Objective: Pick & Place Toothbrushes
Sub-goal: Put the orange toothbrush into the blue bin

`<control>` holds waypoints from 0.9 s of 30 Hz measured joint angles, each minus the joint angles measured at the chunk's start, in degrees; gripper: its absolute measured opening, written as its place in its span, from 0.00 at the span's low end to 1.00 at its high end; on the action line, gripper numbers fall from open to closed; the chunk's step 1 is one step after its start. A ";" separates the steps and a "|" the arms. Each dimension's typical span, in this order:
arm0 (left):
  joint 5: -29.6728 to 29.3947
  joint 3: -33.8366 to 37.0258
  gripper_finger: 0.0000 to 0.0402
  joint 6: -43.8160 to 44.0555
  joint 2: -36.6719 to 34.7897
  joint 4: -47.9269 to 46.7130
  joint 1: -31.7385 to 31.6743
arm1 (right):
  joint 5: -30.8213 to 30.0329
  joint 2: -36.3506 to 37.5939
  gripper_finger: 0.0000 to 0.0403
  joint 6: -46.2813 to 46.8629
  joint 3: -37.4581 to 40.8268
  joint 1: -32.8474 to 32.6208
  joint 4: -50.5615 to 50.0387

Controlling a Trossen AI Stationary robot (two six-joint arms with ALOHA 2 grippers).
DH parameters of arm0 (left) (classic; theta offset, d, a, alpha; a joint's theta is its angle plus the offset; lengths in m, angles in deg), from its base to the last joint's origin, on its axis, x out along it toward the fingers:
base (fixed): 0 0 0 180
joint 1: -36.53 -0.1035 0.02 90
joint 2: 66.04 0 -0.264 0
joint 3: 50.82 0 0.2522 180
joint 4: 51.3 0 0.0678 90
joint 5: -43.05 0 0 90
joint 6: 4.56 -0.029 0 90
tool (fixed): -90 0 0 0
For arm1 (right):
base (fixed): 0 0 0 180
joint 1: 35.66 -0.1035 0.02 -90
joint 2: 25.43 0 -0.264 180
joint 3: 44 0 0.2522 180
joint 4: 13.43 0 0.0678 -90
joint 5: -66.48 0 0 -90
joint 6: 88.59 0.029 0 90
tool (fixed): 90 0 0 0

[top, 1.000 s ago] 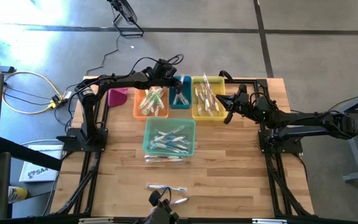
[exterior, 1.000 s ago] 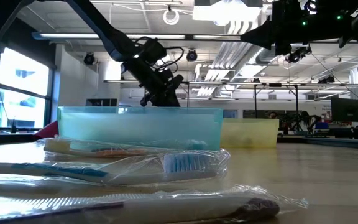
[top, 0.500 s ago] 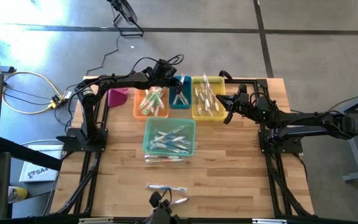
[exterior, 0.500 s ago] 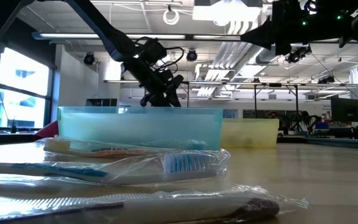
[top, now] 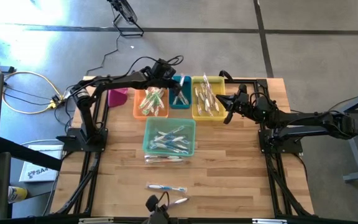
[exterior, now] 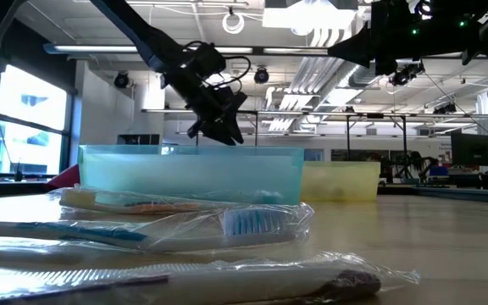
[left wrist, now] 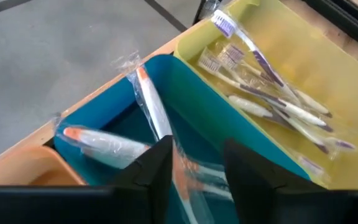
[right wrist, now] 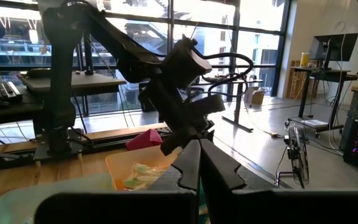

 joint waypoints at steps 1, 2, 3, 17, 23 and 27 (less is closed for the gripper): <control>0.02 0.00 0.31 -0.17 -0.30 -0.66 0.00 | 0.02 -0.01 0.01 0.00 0.01 -0.02 0.00; 0.02 0.00 0.28 -0.47 -0.57 -1.24 0.00 | 0.00 0.01 0.01 0.00 0.01 -0.02 0.00; 0.00 0.00 0.24 -0.73 -0.73 -1.64 0.00 | 0.02 0.00 0.01 -0.01 0.01 -0.01 0.00; -2.49 -0.01 0.01 -4.43 -2.10 -14.76 5.07 | 0.02 0.00 0.01 0.00 0.01 -0.02 -0.61; -4.21 0.04 0.00 -5.89 -3.25 -15.18 11.67 | 0.04 -0.01 0.01 0.01 0.01 -0.02 -1.16; -8.23 0.07 0.00 -6.46 -4.86 -16.69 14.56 | 0.02 0.01 0.01 0.35 0.01 0.00 -1.99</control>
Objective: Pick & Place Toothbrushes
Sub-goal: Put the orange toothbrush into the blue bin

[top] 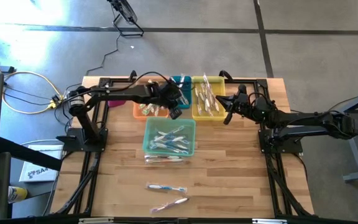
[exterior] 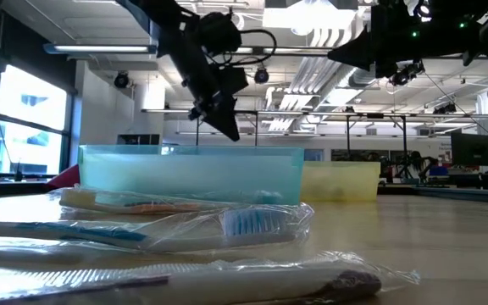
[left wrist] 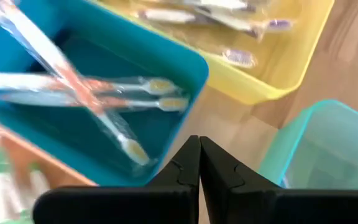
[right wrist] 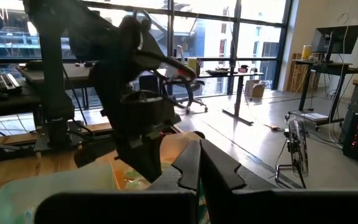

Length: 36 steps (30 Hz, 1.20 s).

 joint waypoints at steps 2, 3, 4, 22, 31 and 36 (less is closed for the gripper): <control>-1.95 -0.02 0.00 0.20 -1.32 -1.45 1.04 | 0.02 -0.02 0.01 0.11 0.00 -0.02 -0.26; -2.95 -0.02 0.00 0.25 -2.02 -2.99 1.48 | 0.06 -0.01 0.01 0.11 0.00 -0.01 -0.37; -3.74 -0.02 0.00 0.54 -2.75 -4.02 2.09 | 0.08 0.00 0.01 0.11 0.00 0.00 -0.35; -3.55 -0.08 0.00 2.19 -5.66 -3.17 10.79 | 0.17 -0.01 0.01 0.11 0.00 -0.01 -0.17; -3.65 -0.07 0.00 2.20 -5.66 -3.14 10.60 | 0.17 -0.01 0.01 0.11 0.00 -0.02 0.26; -3.64 -0.08 0.00 1.56 -5.66 -3.12 10.60 | 0.17 -0.01 0.01 -0.17 0.00 0.00 0.26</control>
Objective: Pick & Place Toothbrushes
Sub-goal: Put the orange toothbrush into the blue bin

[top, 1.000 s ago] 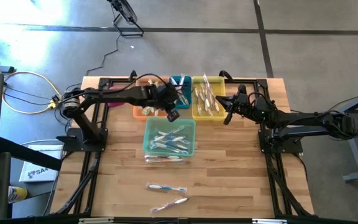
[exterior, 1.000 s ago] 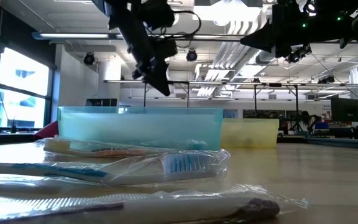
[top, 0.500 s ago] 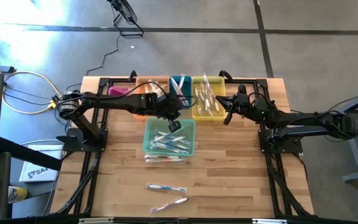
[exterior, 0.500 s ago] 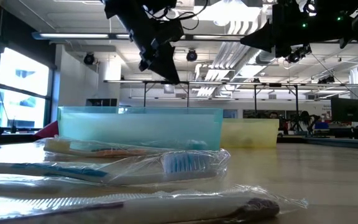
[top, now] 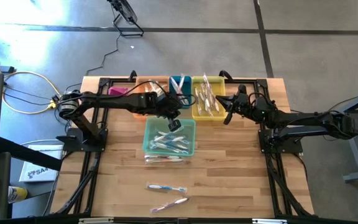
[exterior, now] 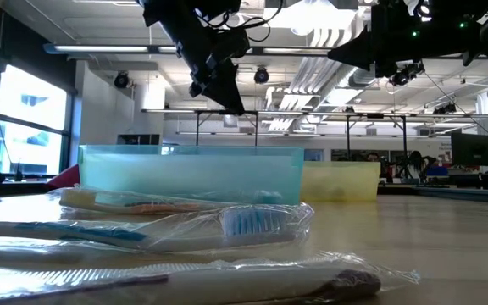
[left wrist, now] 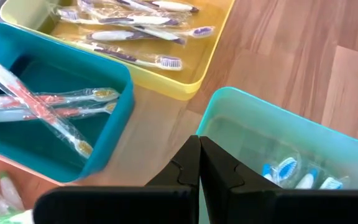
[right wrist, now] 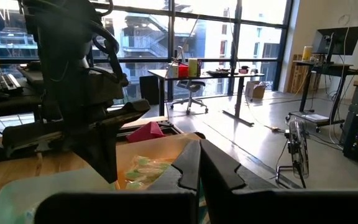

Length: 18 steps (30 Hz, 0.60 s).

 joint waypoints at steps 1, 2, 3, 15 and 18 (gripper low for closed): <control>-0.02 0.02 0.00 -0.36 0.00 0.00 -0.02 | -0.02 -0.02 0.01 -0.02 0.00 0.00 0.00; -0.04 0.02 0.00 -0.80 0.00 0.00 -0.02 | -0.02 0.00 0.01 -0.02 0.00 0.00 0.00; -0.13 0.02 0.00 -1.74 0.00 0.02 -0.02 | -0.02 -0.02 0.01 -0.04 0.00 0.00 0.07; 11.34 0.09 0.00 -16.31 -0.90 3.43 0.46 | -0.21 -0.02 0.01 -0.48 0.00 -0.02 0.98; 11.73 -0.04 0.00 -16.84 -1.68 2.00 0.28 | -0.21 -0.02 0.01 -1.80 0.00 -0.02 1.73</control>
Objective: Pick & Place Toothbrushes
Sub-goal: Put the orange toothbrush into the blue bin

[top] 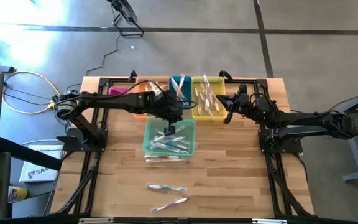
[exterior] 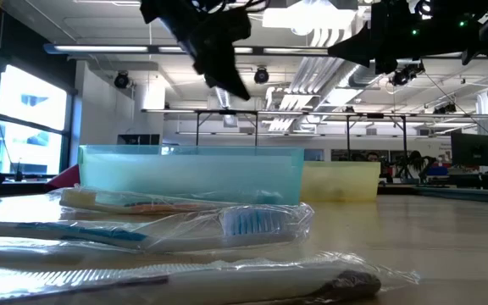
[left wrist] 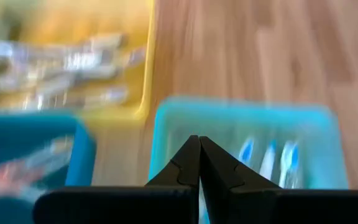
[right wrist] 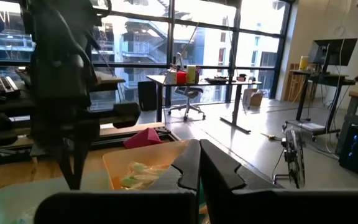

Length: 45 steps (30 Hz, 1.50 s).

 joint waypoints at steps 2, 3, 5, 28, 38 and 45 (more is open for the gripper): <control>-0.40 0.21 0.00 0.00 -0.35 -2.59 -0.71 | -0.04 0.01 0.01 -0.11 0.00 0.02 0.81; -0.44 0.23 0.00 0.06 -0.37 -2.69 -0.69 | 0.00 0.02 0.01 -0.13 0.00 0.01 0.98; -0.52 2.52 0.00 0.60 -1.59 -1.67 -0.74 | -0.02 0.00 0.01 -0.14 0.00 0.02 1.35; 1.78 54.96 0.00 0.45 -55.30 30.39 -0.19 | 0.66 0.00 0.01 -1.43 0.00 0.02 3.97; 2.31 59.40 0.00 -1.03 -72.12 26.66 -0.28 | 3.63 -1.04 0.01 -0.92 0.00 0.00 3.02; 2.29 59.40 0.00 -0.99 -74.53 25.86 -0.28 | 6.51 -3.63 0.01 -0.97 0.00 0.02 3.11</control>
